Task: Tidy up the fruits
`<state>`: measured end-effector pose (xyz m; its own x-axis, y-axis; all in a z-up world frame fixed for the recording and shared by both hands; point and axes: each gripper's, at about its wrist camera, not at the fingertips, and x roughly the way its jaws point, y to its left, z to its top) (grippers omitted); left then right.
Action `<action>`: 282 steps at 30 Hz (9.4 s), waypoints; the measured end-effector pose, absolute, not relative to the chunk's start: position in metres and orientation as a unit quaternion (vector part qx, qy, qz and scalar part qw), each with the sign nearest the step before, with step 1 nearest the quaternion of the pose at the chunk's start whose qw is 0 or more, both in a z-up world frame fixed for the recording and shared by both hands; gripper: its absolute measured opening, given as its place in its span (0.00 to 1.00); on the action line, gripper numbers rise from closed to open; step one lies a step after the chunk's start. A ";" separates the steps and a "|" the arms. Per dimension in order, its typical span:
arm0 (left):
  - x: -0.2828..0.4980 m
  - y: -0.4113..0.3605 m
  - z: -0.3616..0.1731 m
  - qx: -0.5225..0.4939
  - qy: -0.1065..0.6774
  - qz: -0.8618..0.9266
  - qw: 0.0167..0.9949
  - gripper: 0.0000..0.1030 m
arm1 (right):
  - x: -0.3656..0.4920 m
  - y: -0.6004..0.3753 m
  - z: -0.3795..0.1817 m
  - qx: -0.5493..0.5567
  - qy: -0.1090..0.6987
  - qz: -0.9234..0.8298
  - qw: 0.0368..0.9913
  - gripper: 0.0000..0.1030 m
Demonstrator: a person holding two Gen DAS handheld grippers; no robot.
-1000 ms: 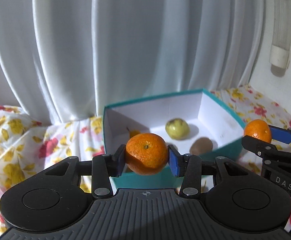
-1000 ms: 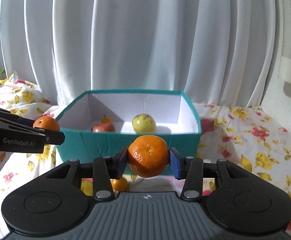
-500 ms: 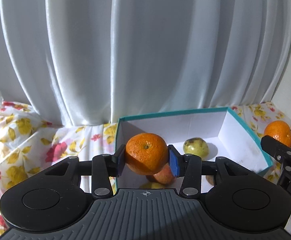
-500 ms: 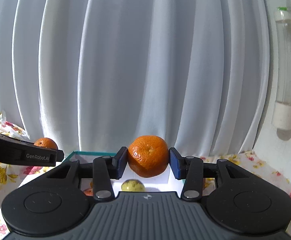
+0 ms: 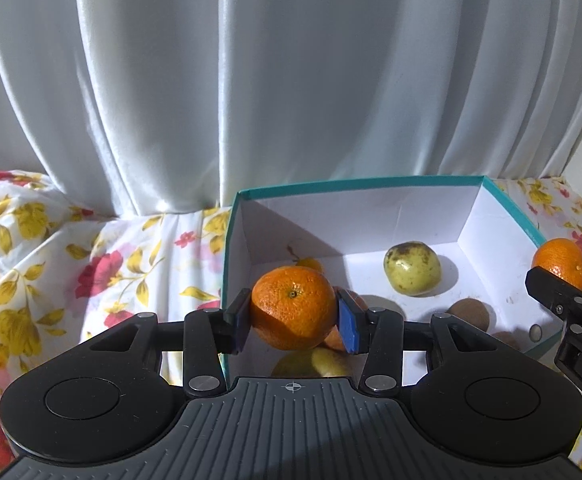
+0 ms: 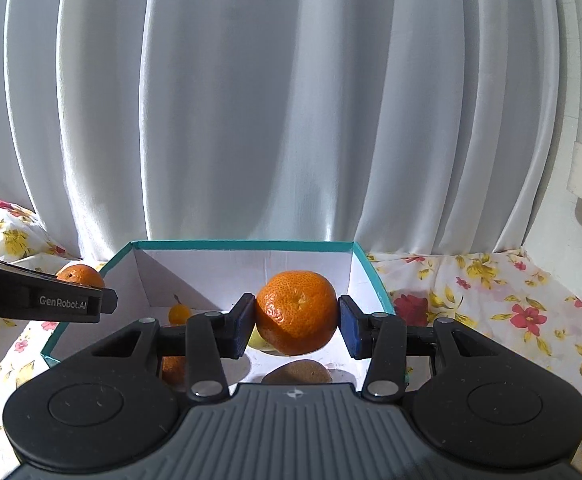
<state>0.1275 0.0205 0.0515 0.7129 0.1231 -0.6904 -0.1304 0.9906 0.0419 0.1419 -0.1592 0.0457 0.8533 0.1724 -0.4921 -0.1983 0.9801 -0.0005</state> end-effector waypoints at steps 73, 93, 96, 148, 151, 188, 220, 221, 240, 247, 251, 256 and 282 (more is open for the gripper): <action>0.006 -0.015 -0.006 0.052 0.335 -0.028 0.940 0.83 | 0.036 -0.176 -0.022 -0.021 0.308 0.073 0.948 0.97; 0.017 -0.022 -0.033 0.041 0.363 -0.082 0.927 0.83 | 0.044 -0.195 -0.032 0.006 0.323 0.064 0.944 0.96; 0.019 -0.021 -0.035 0.038 0.366 -0.096 0.925 0.83 | 0.047 -0.196 -0.032 0.006 0.325 0.057 0.944 0.96; 0.036 0.000 -0.065 0.060 0.386 -0.089 0.916 0.63 | 0.112 -0.122 -0.069 -0.086 0.382 0.158 0.907 0.68; 0.035 -0.002 -0.065 0.066 0.382 -0.087 0.918 0.63 | 0.116 -0.116 -0.074 -0.089 0.381 0.172 0.904 0.58; 0.084 0.003 0.125 0.015 0.276 0.018 0.961 0.62 | 0.123 -0.173 0.112 -0.024 0.262 0.135 0.955 0.30; 0.141 0.019 0.033 -0.009 0.412 0.060 0.909 0.63 | 0.180 -0.131 0.039 -0.032 0.347 0.171 0.921 0.30; 0.142 0.018 0.031 -0.009 0.414 0.061 0.908 0.63 | 0.181 -0.132 0.038 -0.032 0.349 0.171 0.921 0.30; 0.148 0.017 0.018 -0.003 0.421 0.063 0.905 0.72 | 0.195 -0.130 0.022 -0.042 0.364 0.162 0.916 0.44; 0.135 0.016 0.034 0.007 0.399 0.067 0.915 0.84 | 0.183 -0.142 0.035 -0.041 0.340 0.125 0.931 0.92; 0.126 0.008 0.038 0.024 0.411 0.061 0.909 0.85 | 0.174 -0.152 0.039 -0.027 0.354 0.109 0.928 1.00; 0.113 0.000 0.038 0.032 0.421 0.054 0.905 0.87 | 0.167 -0.160 0.037 -0.008 0.409 0.094 0.908 1.00; 0.103 -0.001 0.048 0.007 0.519 0.062 0.852 0.93 | 0.160 -0.161 0.047 -0.044 0.537 0.076 0.839 1.00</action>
<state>0.1028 -0.0014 0.0483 0.4536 0.1133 -0.8840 -0.0989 0.9922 0.0764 0.1595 -0.1615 0.0466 0.4126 0.0817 -0.9073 -0.1751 0.9845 0.0090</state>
